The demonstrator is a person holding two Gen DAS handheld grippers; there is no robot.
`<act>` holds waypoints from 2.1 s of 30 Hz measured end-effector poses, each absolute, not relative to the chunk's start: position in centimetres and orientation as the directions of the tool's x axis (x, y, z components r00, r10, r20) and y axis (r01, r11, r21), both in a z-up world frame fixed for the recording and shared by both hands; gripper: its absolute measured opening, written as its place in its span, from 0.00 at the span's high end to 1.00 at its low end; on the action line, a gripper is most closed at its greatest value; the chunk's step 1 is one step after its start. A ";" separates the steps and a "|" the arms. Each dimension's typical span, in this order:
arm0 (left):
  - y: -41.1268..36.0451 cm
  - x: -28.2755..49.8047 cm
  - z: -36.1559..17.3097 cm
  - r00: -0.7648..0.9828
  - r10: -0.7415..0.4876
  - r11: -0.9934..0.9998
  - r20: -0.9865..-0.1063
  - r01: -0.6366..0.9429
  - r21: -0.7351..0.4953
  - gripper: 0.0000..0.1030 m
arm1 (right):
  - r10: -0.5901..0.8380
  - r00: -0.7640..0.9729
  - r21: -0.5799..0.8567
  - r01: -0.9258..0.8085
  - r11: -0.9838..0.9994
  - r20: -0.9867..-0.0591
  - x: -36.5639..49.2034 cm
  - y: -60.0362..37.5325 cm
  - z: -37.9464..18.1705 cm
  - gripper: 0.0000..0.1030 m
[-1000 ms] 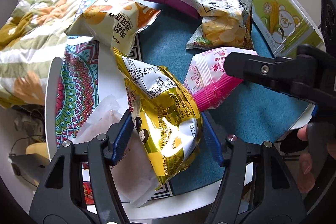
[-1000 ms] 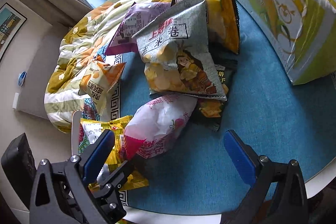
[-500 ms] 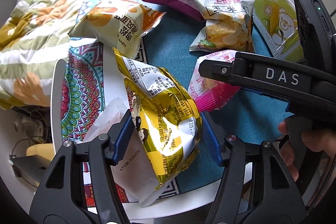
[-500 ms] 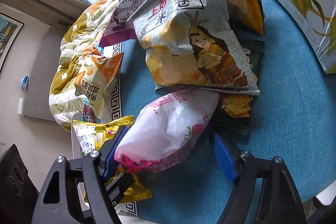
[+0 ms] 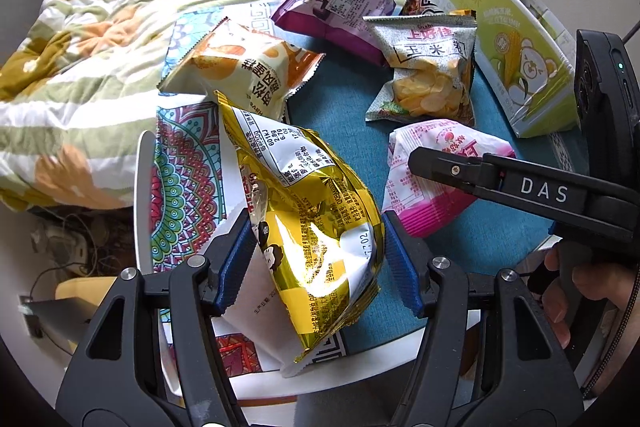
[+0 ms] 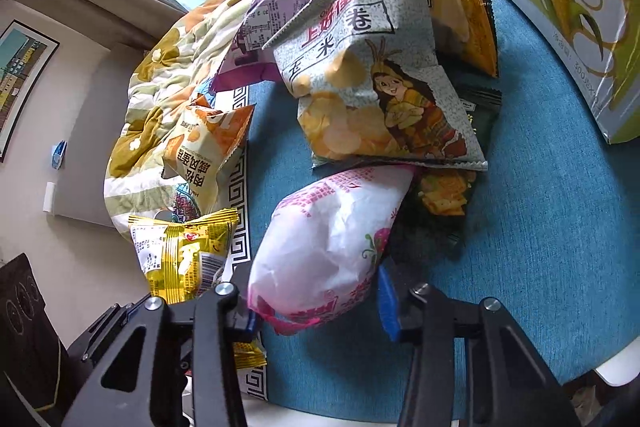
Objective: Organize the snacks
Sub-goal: 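Grasp the gold bag with the left tool while the right tool grasps the white-pink bag, then carry both bags over the box and open both tools to drop them inside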
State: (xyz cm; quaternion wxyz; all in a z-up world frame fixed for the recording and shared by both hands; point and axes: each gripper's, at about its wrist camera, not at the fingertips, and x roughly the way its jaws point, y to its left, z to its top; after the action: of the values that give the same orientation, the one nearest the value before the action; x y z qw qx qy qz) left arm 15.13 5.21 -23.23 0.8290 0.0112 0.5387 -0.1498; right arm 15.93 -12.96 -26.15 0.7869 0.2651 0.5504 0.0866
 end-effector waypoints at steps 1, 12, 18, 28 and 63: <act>5.2 15.0 -22.8 0.377 -0.241 0.954 -0.894 0.259 -0.147 0.43 | 0.429 0.382 0.514 0.153 0.844 -0.818 15.7 -13.0 -25.8 0.60; 4.4 14.1 -16.5 0.446 -0.295 0.940 -0.845 0.295 -0.173 0.43 | 0.402 0.462 0.488 0.080 0.869 -0.791 12.3 -14.1 -18.9 0.60; 1.6 14.4 -12.9 0.489 -0.336 0.925 -0.805 0.331 -0.185 0.43 | 0.359 0.550 0.459 0.050 0.887 -0.754 11.3 -16.0 -14.7 0.60; -7.6 16.3 -8.4 0.537 -0.398 0.904 -0.744 0.368 -0.217 0.43 | 0.291 0.648 0.419 0.047 0.907 -0.704 10.6 -24.9 -10.6 0.60; -30.2 34.0 -13.9 0.455 -0.309 0.938 -0.835 0.289 -0.190 0.01 | 0.326 0.602 0.401 -0.011 0.916 -0.729 26.2 -47.6 -11.5 0.60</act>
State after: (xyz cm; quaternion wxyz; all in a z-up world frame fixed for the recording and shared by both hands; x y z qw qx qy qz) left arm 34.01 -30.17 -13.87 0.8528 -0.0101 0.4919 -0.1751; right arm 26.22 -47.61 -11.48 0.8765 0.1806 0.4358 0.0962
